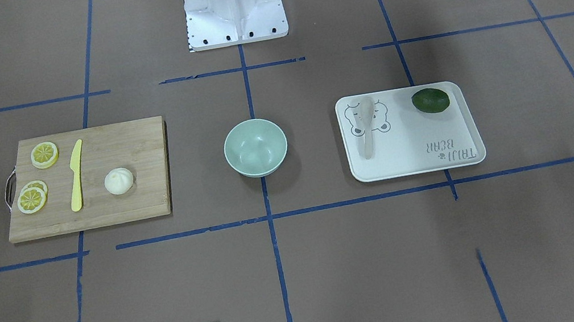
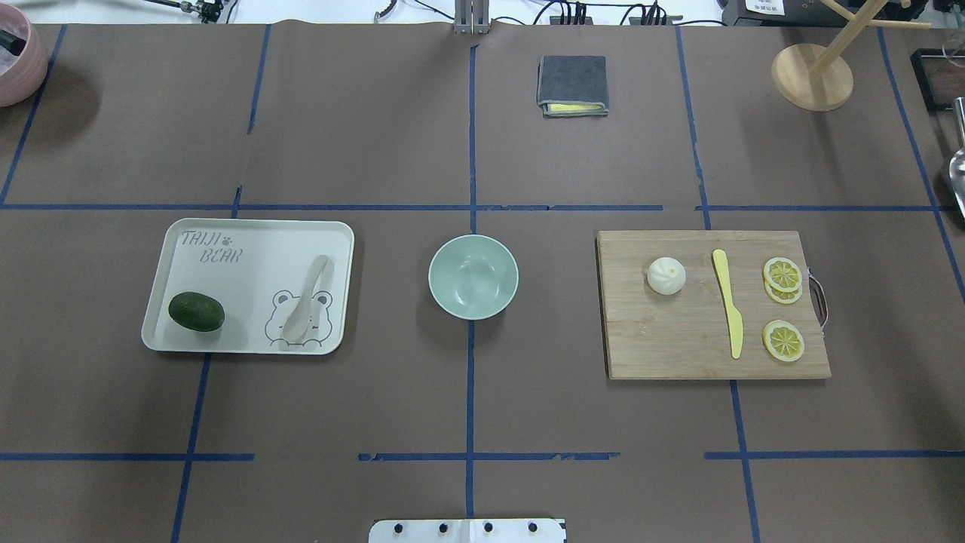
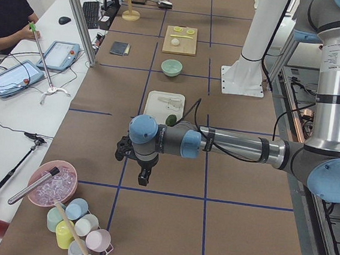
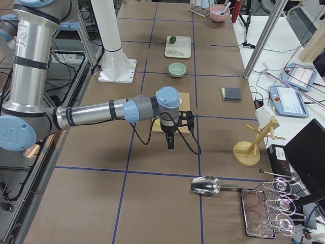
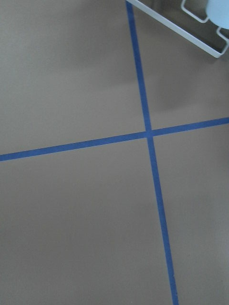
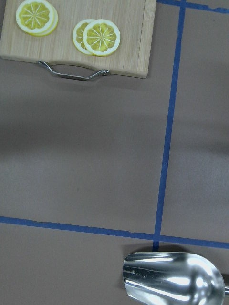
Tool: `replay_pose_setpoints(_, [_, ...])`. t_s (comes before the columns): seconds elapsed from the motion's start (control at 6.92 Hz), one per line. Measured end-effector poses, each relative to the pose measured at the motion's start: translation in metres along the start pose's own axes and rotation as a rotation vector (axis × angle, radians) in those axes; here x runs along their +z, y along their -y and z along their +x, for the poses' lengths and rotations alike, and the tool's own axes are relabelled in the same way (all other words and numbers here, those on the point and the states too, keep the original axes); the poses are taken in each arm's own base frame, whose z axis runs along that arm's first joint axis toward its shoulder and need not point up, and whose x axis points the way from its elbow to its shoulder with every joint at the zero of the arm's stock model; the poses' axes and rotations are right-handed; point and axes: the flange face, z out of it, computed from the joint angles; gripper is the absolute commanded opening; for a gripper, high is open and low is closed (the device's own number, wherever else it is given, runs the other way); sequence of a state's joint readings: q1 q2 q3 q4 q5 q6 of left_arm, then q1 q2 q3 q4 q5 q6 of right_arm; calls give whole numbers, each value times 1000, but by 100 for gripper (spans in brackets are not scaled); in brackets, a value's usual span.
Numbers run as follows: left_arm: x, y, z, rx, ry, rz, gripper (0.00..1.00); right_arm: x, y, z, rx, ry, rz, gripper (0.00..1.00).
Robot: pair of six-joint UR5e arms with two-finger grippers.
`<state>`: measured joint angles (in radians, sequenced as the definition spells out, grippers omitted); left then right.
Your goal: Put spoon and bun in bowl
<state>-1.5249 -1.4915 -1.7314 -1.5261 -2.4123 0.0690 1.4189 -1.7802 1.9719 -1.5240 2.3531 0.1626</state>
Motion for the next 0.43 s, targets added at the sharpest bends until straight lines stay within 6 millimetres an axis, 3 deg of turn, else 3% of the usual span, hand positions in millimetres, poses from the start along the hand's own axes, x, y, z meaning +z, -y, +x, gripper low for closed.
replay_pose_setpoints(0.43, [-1,0,0,-1,-1,2,100,0,0,0,2,4,-1,100])
